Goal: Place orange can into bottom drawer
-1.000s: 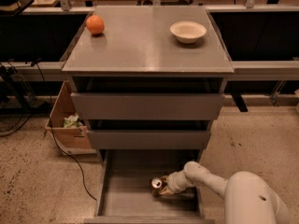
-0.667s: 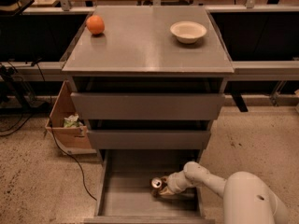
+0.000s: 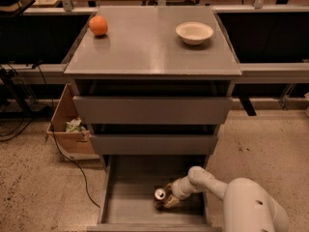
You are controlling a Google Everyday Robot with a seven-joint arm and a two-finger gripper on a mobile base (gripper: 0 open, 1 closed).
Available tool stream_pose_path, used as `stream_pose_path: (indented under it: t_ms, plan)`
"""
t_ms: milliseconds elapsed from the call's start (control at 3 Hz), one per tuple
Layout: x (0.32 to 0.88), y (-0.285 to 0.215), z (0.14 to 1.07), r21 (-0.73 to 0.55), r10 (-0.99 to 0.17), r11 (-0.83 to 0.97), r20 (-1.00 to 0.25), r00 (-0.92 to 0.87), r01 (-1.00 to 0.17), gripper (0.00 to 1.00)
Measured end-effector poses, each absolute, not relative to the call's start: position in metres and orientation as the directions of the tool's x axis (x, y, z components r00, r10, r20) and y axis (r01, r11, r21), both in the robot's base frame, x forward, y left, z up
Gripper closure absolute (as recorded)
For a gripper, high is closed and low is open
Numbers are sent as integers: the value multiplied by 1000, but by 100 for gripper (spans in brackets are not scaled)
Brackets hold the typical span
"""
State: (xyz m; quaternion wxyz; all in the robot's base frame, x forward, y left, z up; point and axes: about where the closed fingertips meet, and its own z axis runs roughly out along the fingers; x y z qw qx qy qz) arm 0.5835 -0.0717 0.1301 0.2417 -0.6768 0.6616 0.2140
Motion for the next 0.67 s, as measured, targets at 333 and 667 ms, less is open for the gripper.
stream_pose_path:
  t_ms: [333, 667]
  plan:
    - [580, -72, 128, -59, -787, -14, -615, 47, -998, 0]
    - [577, -69, 132, -72, -785, -23, -617, 63, -997, 0]
